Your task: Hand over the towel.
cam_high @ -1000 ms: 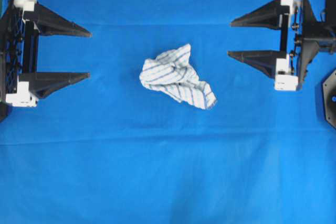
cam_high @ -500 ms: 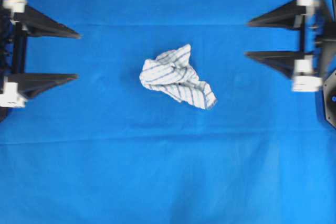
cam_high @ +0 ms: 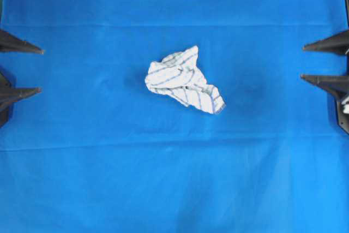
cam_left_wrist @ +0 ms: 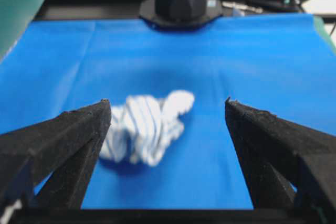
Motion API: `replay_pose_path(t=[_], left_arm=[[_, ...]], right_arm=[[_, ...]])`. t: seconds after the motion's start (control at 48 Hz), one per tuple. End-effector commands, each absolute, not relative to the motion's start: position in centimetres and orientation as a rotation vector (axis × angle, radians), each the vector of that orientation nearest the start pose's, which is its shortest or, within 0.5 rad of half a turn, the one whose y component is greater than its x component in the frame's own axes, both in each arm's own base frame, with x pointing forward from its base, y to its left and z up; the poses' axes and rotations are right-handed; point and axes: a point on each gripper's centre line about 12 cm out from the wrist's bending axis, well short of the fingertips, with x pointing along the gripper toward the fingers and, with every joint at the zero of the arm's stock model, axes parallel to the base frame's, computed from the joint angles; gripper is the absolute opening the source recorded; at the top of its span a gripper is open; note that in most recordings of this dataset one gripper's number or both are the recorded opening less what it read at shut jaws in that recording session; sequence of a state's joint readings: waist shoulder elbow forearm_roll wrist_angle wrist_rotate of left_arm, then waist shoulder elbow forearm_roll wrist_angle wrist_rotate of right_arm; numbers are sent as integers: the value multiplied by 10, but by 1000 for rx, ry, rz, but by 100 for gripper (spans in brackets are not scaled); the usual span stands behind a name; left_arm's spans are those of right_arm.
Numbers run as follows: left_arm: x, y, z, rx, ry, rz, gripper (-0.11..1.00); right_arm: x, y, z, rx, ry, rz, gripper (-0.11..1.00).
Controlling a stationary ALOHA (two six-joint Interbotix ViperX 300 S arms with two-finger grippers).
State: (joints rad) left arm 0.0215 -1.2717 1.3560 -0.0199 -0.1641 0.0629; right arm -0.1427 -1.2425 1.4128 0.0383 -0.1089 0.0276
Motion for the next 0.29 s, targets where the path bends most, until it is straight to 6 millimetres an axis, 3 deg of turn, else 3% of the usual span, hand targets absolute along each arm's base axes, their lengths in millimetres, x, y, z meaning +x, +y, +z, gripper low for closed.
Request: replay_pose_path(t=[0.0,0.146,0.271], left_arm=[[144,4,249,48,-71,28,91],[139,4,229,48,-41,27,91],[138,4,227,48,-45,29,91]], right_arm=[[146,-22,213,89,52,-154,71],[148,-24,195,113,84,-166,69],[149,-24,193,114,72,-168,69]])
